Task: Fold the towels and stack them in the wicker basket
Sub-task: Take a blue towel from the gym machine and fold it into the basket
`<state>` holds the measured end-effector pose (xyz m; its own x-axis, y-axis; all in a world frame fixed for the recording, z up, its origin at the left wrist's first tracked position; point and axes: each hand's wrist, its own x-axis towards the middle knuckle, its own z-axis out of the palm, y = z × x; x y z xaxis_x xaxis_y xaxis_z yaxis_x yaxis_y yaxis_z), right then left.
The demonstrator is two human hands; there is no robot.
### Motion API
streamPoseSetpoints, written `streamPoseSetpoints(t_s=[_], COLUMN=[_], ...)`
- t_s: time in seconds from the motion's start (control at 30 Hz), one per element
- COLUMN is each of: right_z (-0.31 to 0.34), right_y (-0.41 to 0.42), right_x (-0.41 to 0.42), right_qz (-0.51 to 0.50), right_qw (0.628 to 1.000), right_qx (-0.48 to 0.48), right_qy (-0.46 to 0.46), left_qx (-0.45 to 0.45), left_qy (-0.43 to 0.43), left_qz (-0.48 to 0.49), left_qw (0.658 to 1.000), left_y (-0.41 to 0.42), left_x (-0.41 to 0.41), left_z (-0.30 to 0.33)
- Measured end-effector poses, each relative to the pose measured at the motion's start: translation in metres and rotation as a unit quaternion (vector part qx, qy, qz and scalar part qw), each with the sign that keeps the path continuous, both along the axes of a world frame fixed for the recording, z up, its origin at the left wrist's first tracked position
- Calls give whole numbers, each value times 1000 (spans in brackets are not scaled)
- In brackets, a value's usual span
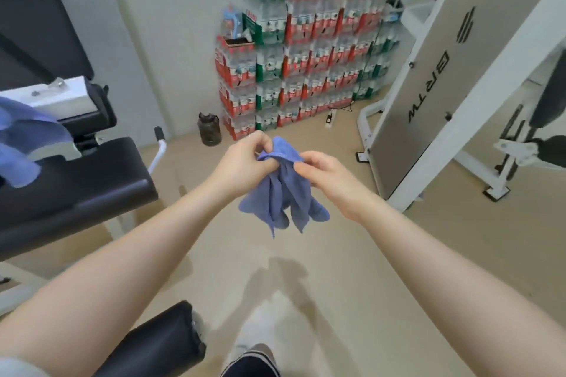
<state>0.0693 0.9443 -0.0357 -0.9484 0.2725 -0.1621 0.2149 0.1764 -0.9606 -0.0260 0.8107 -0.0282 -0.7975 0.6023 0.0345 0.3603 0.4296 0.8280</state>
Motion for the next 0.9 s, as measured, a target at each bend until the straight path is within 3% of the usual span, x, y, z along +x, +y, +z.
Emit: streamPoseSetpoints(t_s=[0.07, 0.23, 0.43, 0.5, 0.63, 0.77, 0.9], right_z=[-6, -16, -6, 1, 6, -12, -35], right_y=[30, 105, 212, 247, 324, 404, 499], right_x=[-16, -88, -206, -250, -328, -387, -460], right_qz=[11, -51, -46, -54, -76, -116, -73], right_qw=[1000, 998, 997, 997, 968, 949, 940], right_qx=[17, -31, -49, 2, 236, 286, 311], right_qy=[4, 23, -34, -47, -45, -70, -118], left_qx=[33, 44, -37, -41, -63, -90, -79], left_qy=[-35, -19, -9, -5, 39, 48, 61], left_qz=[-10, -47, -107, -115, -108, -104, -51], left_qw=[999, 998, 994, 993, 991, 989, 994], left_y=[38, 127, 233, 266, 326, 391, 459], left_x=[-15, -76, -203, -252, -342, -413, -491], left_z=[-3, -18, -13, -6, 3, -13, -34])
